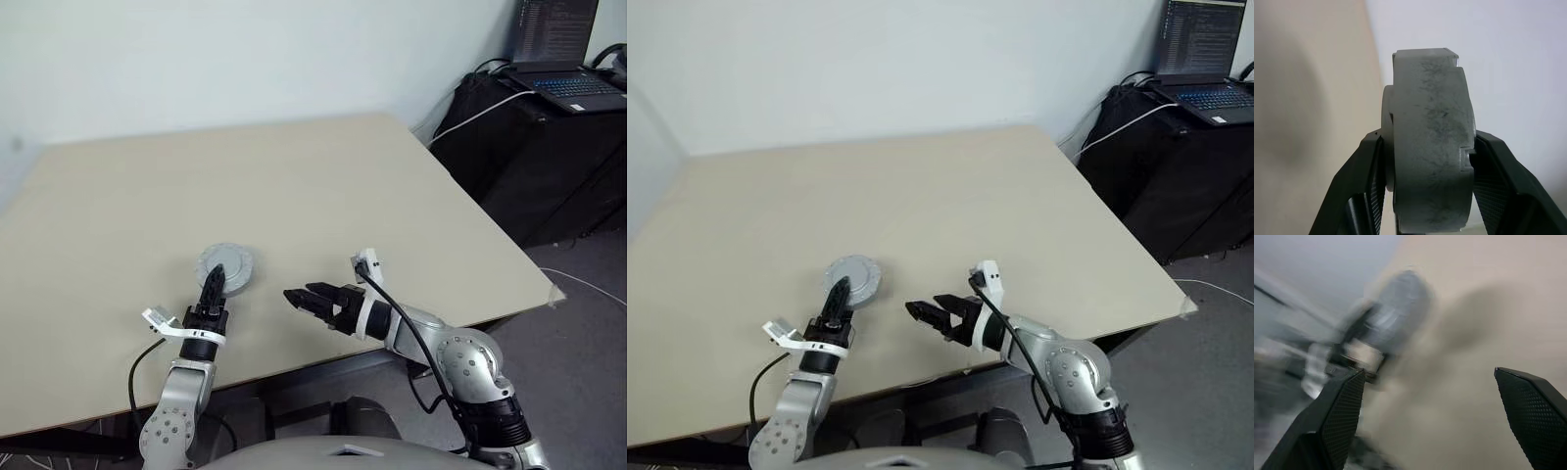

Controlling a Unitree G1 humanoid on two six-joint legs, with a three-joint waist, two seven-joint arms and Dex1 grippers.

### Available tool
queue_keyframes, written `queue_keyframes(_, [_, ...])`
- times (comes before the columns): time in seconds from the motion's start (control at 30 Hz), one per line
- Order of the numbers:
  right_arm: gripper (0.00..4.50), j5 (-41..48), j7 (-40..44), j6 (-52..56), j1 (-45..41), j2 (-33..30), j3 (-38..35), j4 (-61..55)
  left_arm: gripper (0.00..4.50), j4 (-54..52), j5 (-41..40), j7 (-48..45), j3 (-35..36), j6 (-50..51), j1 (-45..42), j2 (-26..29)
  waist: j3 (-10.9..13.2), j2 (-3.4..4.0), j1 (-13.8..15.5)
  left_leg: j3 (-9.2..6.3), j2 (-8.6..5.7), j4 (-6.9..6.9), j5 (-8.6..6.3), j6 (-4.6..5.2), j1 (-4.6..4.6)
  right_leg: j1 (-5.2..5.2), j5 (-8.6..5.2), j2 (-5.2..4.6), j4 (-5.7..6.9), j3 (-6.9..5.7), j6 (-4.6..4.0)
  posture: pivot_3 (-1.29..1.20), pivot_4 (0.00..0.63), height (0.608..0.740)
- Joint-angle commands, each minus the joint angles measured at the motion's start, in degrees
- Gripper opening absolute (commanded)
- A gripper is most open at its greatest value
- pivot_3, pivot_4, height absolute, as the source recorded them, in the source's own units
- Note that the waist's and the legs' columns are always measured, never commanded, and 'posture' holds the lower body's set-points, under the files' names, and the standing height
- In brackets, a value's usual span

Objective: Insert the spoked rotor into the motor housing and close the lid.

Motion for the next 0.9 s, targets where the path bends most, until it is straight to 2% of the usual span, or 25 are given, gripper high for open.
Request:
queue_keyframes(0.03, [4.5,-20.4,0.7,-16.6,0.6,-4.2,7.7,-0.3,2.09,0.9,1.1,2.4,4.5,-4.6,-6.3,-4.7,0.0,-0.12,0.0,0.0,-0.05,0.01,0.0,0.0,-0.01,-0.01,0.0,0.01,0.01,-0.01,0.0,0.0,0.0,0.74])
queue_keyframes(0.13, [4.5,-26.2,1.5,-24.3,2.1,-3.5,9.0,1.6,2.09,3.9,3.4,6.2,7.1,-7.3,-10.9,-4.5,-0.2,-0.33,0.0,0.0,-0.24,-0.01,0.09,0.1,-0.05,0.16,0.0,0.07,0.03,0.02,0.0,0.0,0.0,0.74])
queue_keyframes(0.27, [4.5,-30.4,2.1,-29.0,3.3,-2.0,8.5,3.8,2.09,8.5,6.3,11.4,9.8,-8.9,-17.0,-3.6,-0.3,-0.59,0.0,0.01,-0.27,0.01,0.13,0.11,-0.06,0.21,0.02,0.1,0.06,0.04,0.02,0.0,0.0,0.74])
queue_keyframes(0.57, [4.5,-36.6,2.7,-38.4,6.3,-0.1,6.5,8.1,2.09,19.7,11.5,13.1,14.9,-8.8,-29.3,-0.5,-0.4,-0.96,0.1,-0.07,-0.27,0.19,0.12,0.13,-0.09,0.3,0.08,0.09,0.06,0.04,0.11,0.0,0.0,0.74])
queue_keyframes(0.9, [4.5,-39.0,3.2,-39.0,9.4,1.1,4.4,8.0,2.09,29.6,18.1,16.6,20.8,-10.6,-36.9,0.4,-0.5,-1.0,0.0,-0.05,-0.29,0.19,0.13,0.13,-0.07,0.33,0.1,0.14,0.07,0.07,0.13,0.0,0.0,0.74])
